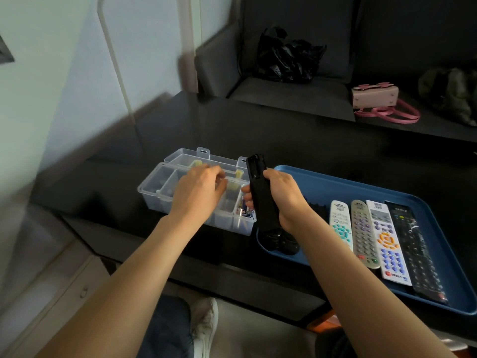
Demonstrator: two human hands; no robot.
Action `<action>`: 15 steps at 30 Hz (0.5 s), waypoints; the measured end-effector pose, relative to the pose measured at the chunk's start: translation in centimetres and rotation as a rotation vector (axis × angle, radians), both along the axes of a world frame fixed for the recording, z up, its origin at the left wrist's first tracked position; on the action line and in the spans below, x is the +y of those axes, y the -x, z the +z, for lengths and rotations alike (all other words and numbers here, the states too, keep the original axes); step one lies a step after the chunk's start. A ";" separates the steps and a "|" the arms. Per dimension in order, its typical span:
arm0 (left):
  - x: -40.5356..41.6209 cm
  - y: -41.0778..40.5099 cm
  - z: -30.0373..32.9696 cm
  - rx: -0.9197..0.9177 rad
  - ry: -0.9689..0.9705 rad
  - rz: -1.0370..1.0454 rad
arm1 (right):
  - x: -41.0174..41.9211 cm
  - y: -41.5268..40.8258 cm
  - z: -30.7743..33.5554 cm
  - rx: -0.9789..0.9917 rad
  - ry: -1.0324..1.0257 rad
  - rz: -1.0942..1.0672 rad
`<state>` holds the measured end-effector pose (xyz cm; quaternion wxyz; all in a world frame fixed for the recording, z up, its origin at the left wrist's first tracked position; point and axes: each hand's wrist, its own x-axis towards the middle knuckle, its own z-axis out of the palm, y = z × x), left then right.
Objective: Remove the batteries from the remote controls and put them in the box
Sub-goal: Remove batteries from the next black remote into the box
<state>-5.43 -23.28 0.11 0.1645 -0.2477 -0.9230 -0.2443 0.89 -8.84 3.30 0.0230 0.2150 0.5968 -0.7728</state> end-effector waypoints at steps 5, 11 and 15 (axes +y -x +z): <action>-4.0 1.6 1.2 -0.040 0.013 0.177 | -2.8 1.0 1.1 -0.039 0.052 0.063; -8.7 4.7 0.8 -0.196 0.409 0.257 | -7.1 2.7 2.0 -0.046 0.095 0.147; -9.2 6.0 0.8 -0.244 0.527 0.212 | -8.8 3.3 1.2 -0.076 0.036 0.162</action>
